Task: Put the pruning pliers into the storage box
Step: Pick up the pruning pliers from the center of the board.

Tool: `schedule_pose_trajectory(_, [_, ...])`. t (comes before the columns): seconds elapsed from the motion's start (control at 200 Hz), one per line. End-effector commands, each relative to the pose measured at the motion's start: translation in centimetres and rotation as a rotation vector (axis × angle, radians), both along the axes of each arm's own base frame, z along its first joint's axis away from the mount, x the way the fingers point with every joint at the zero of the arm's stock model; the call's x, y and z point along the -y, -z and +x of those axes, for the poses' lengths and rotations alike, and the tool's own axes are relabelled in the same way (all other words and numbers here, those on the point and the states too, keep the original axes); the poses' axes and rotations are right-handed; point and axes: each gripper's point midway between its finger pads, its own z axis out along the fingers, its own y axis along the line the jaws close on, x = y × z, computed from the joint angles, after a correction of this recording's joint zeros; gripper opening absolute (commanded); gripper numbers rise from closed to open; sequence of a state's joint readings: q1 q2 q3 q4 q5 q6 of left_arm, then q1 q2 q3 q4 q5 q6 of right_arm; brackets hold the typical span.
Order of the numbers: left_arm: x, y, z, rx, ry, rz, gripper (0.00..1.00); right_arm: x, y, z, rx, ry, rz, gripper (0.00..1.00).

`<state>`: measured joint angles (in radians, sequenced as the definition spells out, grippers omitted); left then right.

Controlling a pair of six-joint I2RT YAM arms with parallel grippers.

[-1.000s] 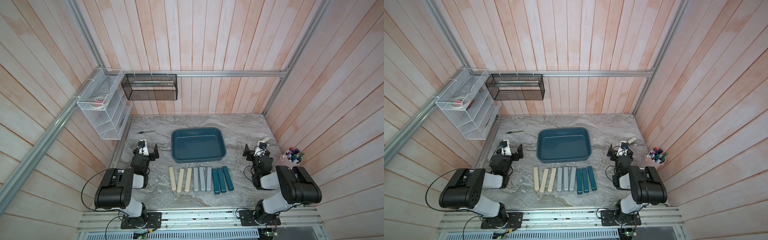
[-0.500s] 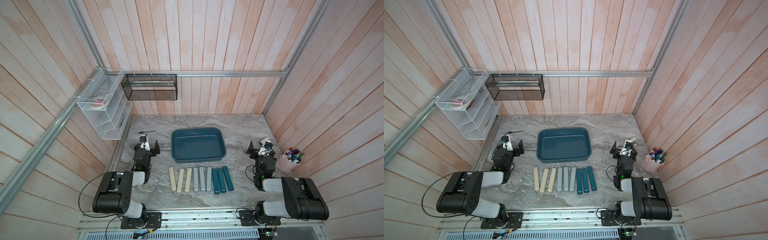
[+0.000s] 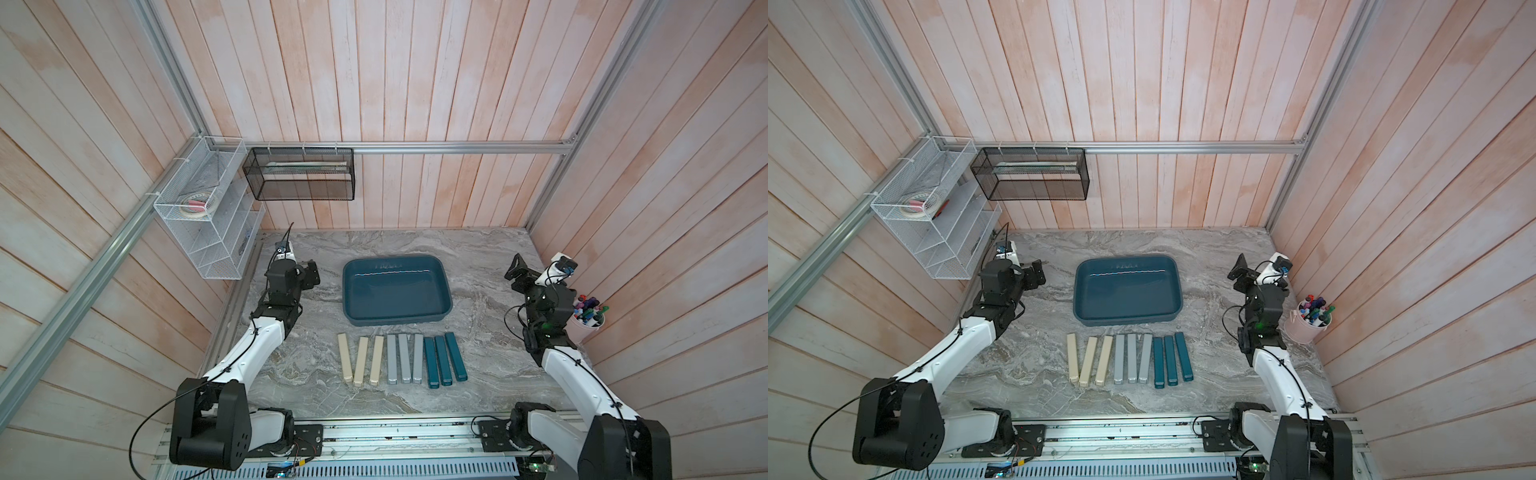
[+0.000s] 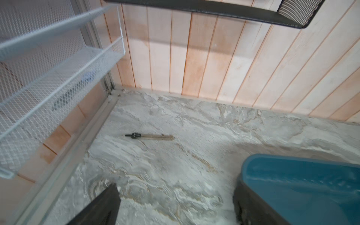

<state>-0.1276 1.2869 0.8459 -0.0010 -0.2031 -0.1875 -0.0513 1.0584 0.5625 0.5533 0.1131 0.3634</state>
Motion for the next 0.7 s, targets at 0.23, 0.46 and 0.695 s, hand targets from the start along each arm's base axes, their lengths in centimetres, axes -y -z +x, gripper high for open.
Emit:
schedule_pose_trajectory(0.23, [5.6,8.0,-10.5,-0.519,-0.006,-0.222,0.84,-8.0,0.4,2.1,-0.236,-0.222,0.027,0.74])
schedule_pose_trajectory(0.46, [9.2,12.0,-15.4,-0.689,0.024,-0.359,0.82,-12.2,3.5,3.3,-0.371,-0.341,0.108,0.63])
schedule_pose_trajectory(0.695, [11.3,14.4,-17.6,-0.781,0.098,-0.333,0.78,-14.9,5.7,3.9,-0.471,-0.424,0.054,0.49])
